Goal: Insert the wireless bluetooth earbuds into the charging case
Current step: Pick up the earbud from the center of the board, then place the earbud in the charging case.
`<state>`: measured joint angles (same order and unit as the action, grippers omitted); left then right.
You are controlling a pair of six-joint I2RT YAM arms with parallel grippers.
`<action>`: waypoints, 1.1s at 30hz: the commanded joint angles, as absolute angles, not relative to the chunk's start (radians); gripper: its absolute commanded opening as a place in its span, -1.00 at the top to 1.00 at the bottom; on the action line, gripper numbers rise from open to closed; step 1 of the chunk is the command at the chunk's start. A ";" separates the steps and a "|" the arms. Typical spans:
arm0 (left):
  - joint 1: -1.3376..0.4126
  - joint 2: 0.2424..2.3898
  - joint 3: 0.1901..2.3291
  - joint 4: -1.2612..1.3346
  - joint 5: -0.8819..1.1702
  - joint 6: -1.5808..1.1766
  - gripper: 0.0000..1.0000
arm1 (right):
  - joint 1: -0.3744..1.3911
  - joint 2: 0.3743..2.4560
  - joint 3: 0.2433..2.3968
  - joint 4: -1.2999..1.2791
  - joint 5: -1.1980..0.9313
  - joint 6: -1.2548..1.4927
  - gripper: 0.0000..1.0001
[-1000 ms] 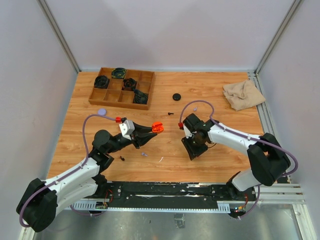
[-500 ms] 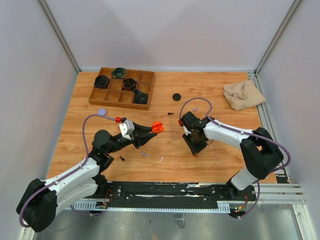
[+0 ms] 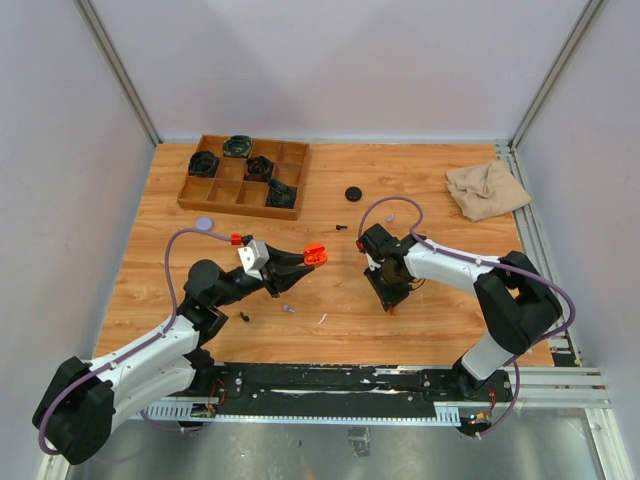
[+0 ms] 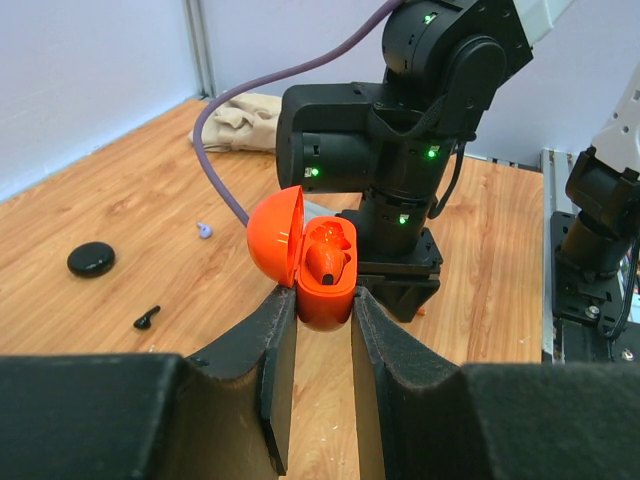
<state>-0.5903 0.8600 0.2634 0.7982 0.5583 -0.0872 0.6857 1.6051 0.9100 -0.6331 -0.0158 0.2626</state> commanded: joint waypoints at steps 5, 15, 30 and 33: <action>-0.592 0.854 0.276 0.819 0.551 -0.090 0.99 | 0.696 1.574 0.889 -0.636 -0.003 0.269 0.63; -0.592 0.846 0.273 0.836 0.532 -0.100 0.99 | 0.745 1.338 0.998 -0.661 0.068 0.224 0.71; -0.592 0.855 0.289 0.865 0.532 -0.125 1.00 | 0.946 1.123 1.143 -0.487 0.186 0.091 0.75; -0.592 0.863 0.291 0.870 0.533 -0.131 1.00 | 0.985 1.103 1.142 -0.400 0.166 0.049 0.75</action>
